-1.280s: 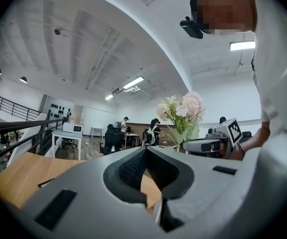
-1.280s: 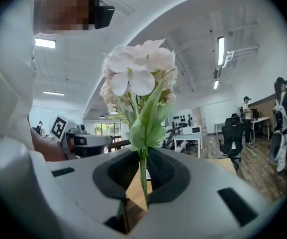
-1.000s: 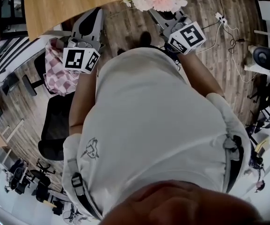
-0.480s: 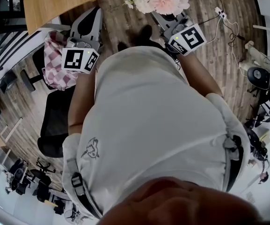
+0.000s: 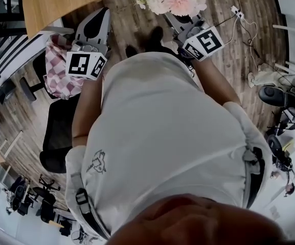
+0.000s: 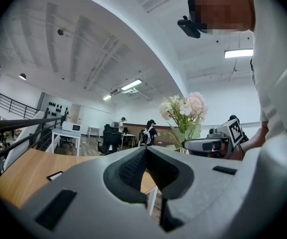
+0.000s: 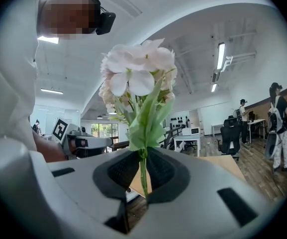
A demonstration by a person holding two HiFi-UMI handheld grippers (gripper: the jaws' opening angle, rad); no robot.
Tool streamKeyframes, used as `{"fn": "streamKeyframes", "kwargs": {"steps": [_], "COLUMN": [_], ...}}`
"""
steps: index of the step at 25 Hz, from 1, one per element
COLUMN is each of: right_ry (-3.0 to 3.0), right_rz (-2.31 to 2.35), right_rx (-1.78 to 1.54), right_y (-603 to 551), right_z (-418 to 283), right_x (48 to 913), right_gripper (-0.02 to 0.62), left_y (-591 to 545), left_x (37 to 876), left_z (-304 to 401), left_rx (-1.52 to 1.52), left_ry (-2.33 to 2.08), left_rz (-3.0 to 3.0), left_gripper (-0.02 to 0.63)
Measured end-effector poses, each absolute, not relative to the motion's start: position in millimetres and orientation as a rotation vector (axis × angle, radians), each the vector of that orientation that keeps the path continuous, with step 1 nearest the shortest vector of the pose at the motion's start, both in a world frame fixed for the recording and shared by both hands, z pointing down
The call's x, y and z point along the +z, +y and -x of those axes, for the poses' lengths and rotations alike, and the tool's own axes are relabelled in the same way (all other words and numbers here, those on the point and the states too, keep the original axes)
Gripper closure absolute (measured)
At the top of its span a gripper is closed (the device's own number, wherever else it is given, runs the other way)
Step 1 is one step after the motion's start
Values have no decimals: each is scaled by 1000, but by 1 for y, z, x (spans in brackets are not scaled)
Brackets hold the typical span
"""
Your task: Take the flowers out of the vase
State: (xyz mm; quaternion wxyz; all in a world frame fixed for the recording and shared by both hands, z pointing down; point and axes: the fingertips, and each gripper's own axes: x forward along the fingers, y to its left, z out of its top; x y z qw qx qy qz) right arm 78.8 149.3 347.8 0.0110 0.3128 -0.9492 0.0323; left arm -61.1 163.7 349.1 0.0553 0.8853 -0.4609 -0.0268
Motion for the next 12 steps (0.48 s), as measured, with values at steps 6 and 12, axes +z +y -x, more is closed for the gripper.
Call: {"fn": "streamKeyframes", "kwargs": {"steps": [6,12], "right_ry": [-2963,-2969], "right_rz": [-991,-1005], "right_rx": [103,129], "right_y": [149,147], "right_z": [-78,-77], "right_x": [346,347], "right_gripper": [548,548], "left_y": [161,159], "left_x": [346,349], "left_z": [60,61], "left_rx": [-90,-87], "left_ry": [-1379,-1365], "left_rz": [-2701,-2707], "left_gripper": [603,603]}}
